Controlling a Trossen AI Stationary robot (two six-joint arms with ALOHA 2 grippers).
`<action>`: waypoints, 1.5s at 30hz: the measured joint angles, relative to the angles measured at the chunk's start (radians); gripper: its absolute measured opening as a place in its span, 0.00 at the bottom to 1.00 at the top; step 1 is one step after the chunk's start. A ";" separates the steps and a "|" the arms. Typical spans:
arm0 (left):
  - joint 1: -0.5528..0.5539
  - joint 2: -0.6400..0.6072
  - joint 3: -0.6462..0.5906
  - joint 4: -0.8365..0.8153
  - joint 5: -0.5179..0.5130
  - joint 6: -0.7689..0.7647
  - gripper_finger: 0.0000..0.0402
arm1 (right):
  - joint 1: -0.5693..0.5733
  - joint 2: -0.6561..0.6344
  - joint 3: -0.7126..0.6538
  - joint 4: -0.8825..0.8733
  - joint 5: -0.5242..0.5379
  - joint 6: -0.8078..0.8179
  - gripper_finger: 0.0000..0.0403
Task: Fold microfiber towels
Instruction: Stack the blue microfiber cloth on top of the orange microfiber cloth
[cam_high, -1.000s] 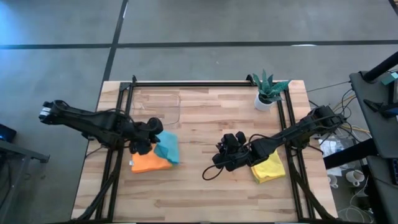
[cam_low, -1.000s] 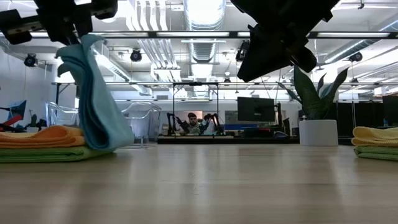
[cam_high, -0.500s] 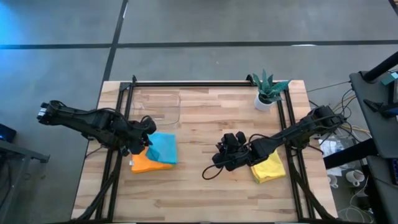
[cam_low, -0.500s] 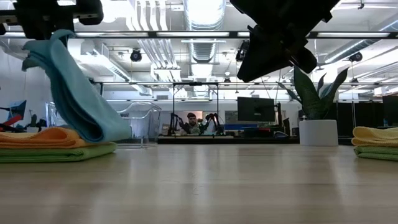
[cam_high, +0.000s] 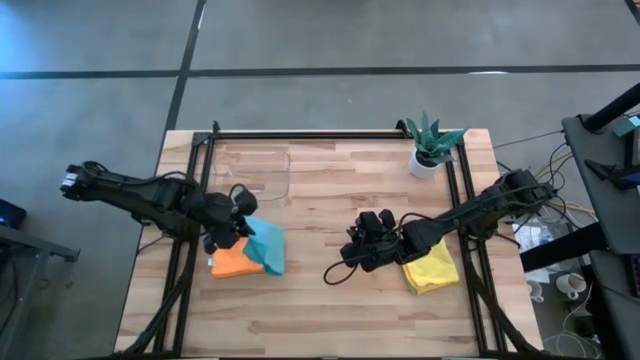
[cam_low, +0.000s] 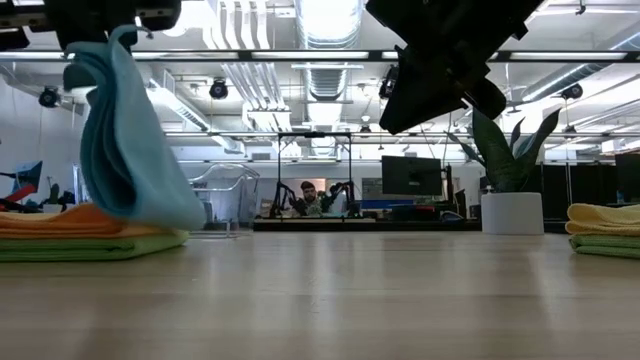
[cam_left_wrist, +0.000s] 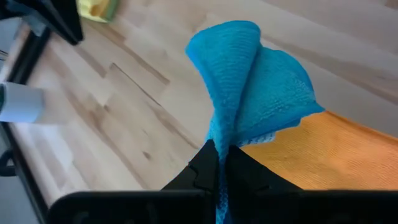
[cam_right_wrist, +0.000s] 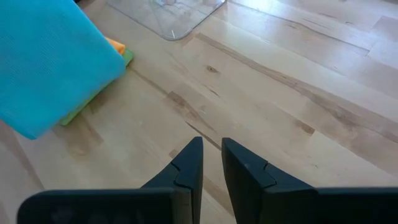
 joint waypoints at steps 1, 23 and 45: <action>0.000 0.012 -0.001 0.000 0.000 0.000 0.00 | 0.000 0.000 0.000 0.000 0.000 0.000 0.14; 0.000 0.029 0.017 -0.235 -0.095 -0.002 0.00 | 0.000 0.000 0.000 -0.002 0.000 -0.008 0.14; -0.009 0.086 -0.130 -0.261 0.217 -0.235 0.00 | -0.002 0.000 -0.001 -0.001 -0.019 -0.004 0.14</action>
